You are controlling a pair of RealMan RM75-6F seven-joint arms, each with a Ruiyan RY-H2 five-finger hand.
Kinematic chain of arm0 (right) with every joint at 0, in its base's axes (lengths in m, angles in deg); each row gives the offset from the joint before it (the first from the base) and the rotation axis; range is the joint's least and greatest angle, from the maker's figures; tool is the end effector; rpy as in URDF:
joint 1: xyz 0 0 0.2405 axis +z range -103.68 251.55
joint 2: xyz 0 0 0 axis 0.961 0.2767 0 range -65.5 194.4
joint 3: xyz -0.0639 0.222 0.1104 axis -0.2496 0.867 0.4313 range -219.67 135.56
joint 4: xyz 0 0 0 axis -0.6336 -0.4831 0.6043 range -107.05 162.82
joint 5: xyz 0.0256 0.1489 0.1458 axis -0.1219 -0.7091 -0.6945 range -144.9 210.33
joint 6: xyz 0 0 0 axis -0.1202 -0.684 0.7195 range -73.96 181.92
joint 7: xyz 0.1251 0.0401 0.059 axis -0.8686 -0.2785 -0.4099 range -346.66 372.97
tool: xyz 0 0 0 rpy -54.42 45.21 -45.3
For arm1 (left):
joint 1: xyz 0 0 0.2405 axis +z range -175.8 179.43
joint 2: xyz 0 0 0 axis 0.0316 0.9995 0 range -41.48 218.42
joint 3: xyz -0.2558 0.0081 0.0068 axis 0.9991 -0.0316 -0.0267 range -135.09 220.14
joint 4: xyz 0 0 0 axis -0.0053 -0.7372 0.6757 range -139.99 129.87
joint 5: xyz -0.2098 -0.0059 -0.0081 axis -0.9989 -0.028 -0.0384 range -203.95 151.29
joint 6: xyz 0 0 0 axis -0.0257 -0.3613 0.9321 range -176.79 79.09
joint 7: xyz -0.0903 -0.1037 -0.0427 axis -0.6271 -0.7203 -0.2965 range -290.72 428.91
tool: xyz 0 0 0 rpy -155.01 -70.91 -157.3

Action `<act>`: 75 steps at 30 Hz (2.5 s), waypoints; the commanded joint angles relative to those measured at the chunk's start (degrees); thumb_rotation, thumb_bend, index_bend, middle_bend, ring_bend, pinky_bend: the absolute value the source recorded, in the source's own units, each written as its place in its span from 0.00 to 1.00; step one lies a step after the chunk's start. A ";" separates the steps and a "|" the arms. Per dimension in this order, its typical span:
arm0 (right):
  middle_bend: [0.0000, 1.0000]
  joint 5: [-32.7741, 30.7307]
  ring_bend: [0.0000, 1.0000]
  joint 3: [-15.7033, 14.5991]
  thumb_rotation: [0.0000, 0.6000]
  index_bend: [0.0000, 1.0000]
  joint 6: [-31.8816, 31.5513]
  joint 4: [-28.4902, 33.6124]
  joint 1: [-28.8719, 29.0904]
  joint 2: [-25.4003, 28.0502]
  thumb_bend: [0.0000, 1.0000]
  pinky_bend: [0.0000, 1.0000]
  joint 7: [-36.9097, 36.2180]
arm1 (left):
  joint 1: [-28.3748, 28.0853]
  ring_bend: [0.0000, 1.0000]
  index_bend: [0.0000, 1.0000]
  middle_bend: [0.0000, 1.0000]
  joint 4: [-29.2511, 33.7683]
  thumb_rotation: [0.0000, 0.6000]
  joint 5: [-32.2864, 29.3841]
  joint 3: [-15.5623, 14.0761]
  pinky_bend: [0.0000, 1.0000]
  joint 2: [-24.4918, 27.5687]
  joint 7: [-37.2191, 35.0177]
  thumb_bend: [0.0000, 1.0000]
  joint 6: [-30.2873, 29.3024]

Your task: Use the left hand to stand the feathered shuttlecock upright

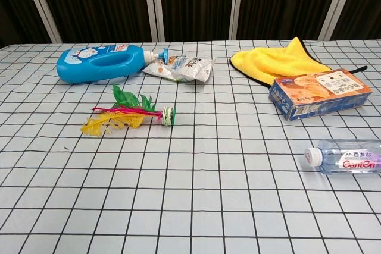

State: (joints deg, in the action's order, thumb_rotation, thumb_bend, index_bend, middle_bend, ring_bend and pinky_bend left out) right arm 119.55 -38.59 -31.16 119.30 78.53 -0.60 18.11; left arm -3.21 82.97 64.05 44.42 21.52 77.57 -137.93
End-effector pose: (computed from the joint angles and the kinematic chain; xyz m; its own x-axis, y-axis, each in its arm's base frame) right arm -0.3107 -0.1818 0.1562 0.4734 0.0090 0.8808 -0.8806 -0.0193 0.4735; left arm -0.3081 0.1786 0.1523 0.5482 -0.0658 0.8337 0.8304 -0.0760 -0.5520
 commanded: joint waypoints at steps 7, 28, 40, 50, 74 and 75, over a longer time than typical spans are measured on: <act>0.00 0.25 0.00 -0.34 1.00 0.00 0.42 0.45 0.18 0.13 0.39 0.00 0.68 | -0.03 0.00 0.00 0.00 1.99 1.00 -1.31 -0.30 0.00 1.35 -0.72 0.04 1.32; 0.00 -0.14 0.00 -0.62 1.00 0.00 1.35 1.89 0.25 0.80 0.39 0.00 -0.25 | -3.31 0.00 0.08 0.00 8.04 1.00 -3.46 0.54 0.01 1.47 1.91 0.20 7.47; 0.00 -0.30 0.00 -0.34 1.00 0.00 1.40 2.58 0.34 1.54 0.39 0.00 -2.53 | -13.36 0.01 0.45 0.10 14.13 1.00 -10.18 7.36 0.11 -8.02 19.79 0.38 16.32; 0.00 -0.58 0.00 -0.36 1.00 0.00 1.41 2.86 0.05 2.42 0.39 0.00 -5.55 | -20.62 0.01 0.43 0.10 10.81 1.00 -27.19 12.45 0.11 -21.33 35.44 0.39 19.78; 0.00 -2.55 0.00 0.29 1.00 0.00 1.56 3.65 -0.58 3.72 0.39 0.00 -10.29 | -33.67 0.02 0.46 0.13 -16.61 1.00 -35.74 16.73 0.11 -35.79 39.29 0.40 24.77; 0.00 -2.57 0.00 0.33 1.00 0.00 1.53 3.70 -0.59 3.76 0.39 0.00 -10.39 | -34.20 0.02 0.46 0.13 -17.74 1.00 -36.08 16.80 0.11 -36.53 39.17 0.40 25.16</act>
State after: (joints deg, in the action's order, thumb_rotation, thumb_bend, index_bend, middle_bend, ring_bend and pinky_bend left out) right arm 117.00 -38.29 -29.63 122.98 77.95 3.14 7.75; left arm -36.08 67.25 28.72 60.89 -13.49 117.10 -113.80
